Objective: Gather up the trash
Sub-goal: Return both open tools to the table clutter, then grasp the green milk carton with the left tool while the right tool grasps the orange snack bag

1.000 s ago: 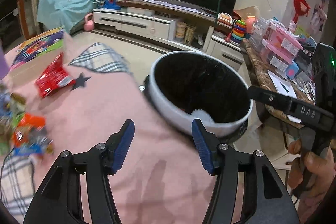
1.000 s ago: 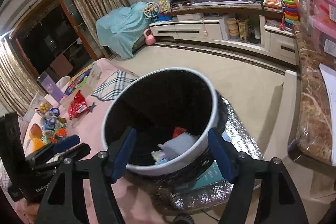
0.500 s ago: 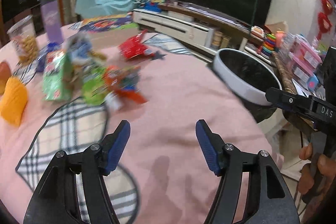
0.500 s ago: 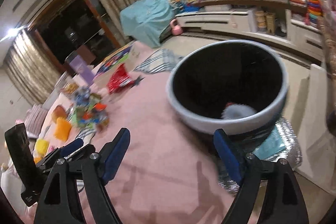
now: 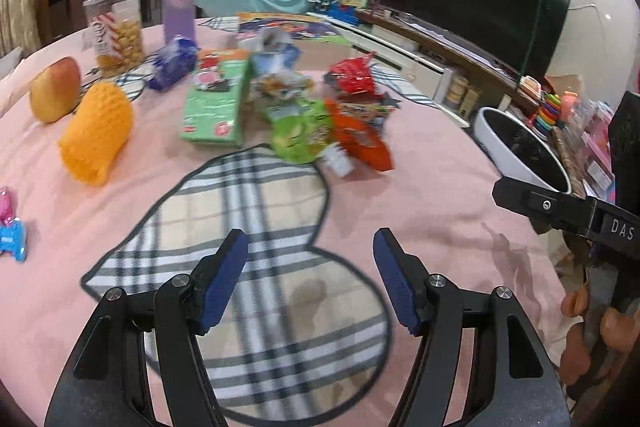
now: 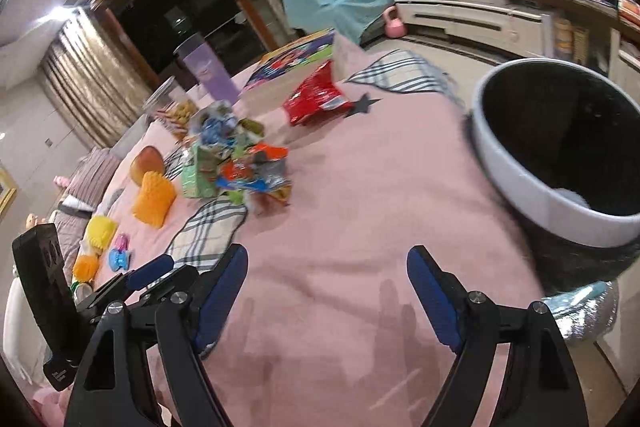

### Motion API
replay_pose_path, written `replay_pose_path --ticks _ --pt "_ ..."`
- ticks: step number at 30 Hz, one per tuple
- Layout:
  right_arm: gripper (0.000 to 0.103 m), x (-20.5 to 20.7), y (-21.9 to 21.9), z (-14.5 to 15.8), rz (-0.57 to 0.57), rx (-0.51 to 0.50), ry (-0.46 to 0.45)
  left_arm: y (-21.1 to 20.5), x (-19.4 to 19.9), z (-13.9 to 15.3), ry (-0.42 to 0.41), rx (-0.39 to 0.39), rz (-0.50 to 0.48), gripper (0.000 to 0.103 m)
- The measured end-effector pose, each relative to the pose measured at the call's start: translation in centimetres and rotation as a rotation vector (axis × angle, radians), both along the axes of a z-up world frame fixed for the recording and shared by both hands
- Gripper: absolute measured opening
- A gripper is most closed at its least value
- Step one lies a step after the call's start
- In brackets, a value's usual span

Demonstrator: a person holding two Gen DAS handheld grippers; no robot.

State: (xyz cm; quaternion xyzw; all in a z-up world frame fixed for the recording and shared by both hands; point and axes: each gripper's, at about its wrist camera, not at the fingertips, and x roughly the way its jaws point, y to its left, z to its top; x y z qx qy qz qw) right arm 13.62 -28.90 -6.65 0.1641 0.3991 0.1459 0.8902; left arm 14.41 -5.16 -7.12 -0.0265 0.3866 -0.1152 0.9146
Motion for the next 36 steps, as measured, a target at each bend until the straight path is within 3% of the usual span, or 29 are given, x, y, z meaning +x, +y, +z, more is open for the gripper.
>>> replay_pose_path --ticks 15,27,30,32,33,34,36 --pt "0.083 4.2 5.6 -1.3 0.094 0.012 0.008 4.9 2.3 -1.0 0.035 0.021 0.127 0.067" --pt "0.082 8.9 6.7 -1.7 0.100 0.039 -0.001 5.5 9.5 -0.5 0.050 0.020 0.105 0.069" --pt "0.068 9.8 7.1 -2.2 0.105 0.041 0.013 5.5 11.1 -0.6 0.043 0.028 0.114 0.069" --pt "0.049 10.1 7.2 -2.4 0.115 0.061 0.022 5.4 11.8 -0.8 0.034 0.026 0.118 0.069" --pt "0.045 10.1 7.3 -2.4 0.120 0.067 0.014 5.3 11.9 -0.9 0.034 0.025 0.117 0.066" --pt "0.042 9.9 7.4 -2.2 0.121 0.055 0.001 5.1 12.0 -1.0 0.036 0.020 0.108 0.049" --pt "0.036 9.4 7.4 -1.9 0.128 0.053 -0.012 5.1 12.1 -1.2 0.040 0.015 0.093 0.050"
